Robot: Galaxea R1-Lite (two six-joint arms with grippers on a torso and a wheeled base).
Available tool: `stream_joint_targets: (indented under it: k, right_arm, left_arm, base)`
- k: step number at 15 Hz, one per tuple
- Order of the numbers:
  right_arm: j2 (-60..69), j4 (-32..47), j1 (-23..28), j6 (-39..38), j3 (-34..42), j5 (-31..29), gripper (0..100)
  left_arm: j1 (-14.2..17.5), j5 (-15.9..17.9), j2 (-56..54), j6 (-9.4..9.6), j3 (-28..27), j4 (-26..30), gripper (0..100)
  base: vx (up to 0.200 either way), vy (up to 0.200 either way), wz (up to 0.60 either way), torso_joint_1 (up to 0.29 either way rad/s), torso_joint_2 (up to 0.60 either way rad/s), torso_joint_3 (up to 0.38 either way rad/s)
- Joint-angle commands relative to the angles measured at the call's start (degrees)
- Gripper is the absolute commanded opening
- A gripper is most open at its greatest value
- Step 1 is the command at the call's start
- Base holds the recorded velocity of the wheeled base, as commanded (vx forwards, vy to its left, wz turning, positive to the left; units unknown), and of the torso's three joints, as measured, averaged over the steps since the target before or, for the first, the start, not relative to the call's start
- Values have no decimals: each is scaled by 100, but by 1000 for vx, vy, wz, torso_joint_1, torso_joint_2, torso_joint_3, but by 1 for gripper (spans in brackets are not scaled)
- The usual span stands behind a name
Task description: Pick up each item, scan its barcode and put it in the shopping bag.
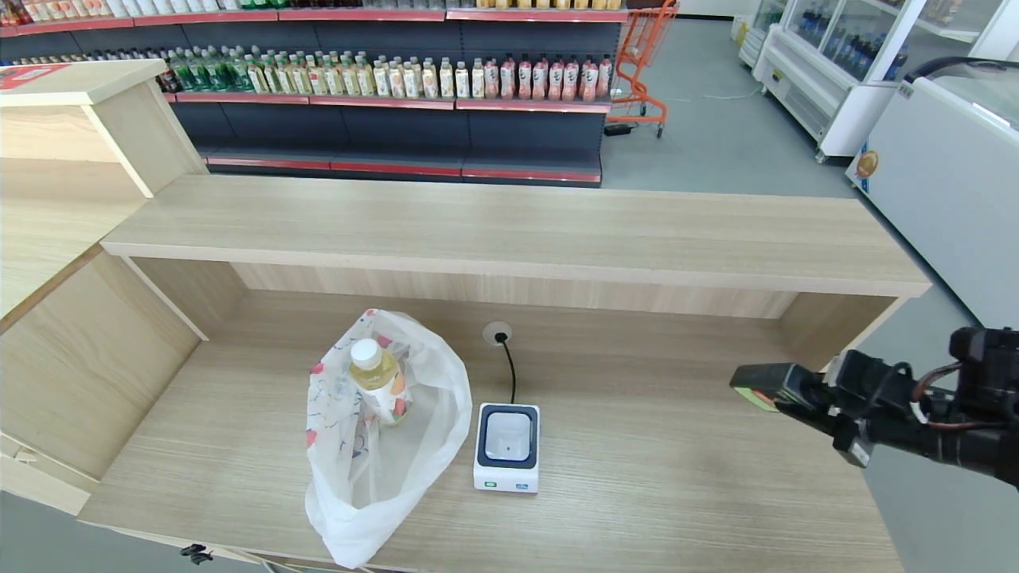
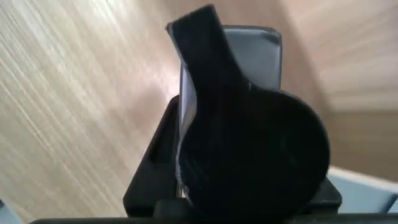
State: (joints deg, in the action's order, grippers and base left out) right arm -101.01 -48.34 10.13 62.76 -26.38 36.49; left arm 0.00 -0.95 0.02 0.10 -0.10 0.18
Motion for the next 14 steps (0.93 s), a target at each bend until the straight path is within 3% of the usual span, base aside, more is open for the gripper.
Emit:
stream_joint_targets:
  k: [1,2,3,5,7,10,12,14]
  right_arm:
    - [1092,-396,33,668,370,922,0]
    - [1136,-422,68,1854,353,1713,0]
    - [1127,-387,77,2522,344,2179,0]
    - [1171,79,-327,4245,362,3084,0]
    - [1330,1204,-1391,5985,362,2882,0]
    - [1259,1977,-2648,8130,370,2794,0]
    - [1180,2302,-3166,8991,362,2803,0]
    - [1145,2329,-3289,9386,362,2855,0]
  left_arm:
    - [0,-2,-2,-1,1,-1,100]
    - [0,-2,-2,-1,1,-1,100]
    - [0,-2,-2,-1,1,-1,100]
    - [0,-2,-2,-1,1,-1,100]
    - [0,-2,-2,-1,1,-1,100]
    - [0,-2,-2,-1,1,-1,100]
    - [0,-2,-2,-1,1,-1,100]
    - [0,-2,-2,-1,1,-1,100]
  base:
    - [0,0,0,0,0,0]
    - [0,0,0,0,0,0]
    - [0,0,0,0,0,0]
    - [0,0,0,0,0,0]
    - [0,0,0,0,0,0]
    - [0,0,0,0,0,0]
    - [0,0,0,0,0,0]
    - [0,0,0,0,0,0]
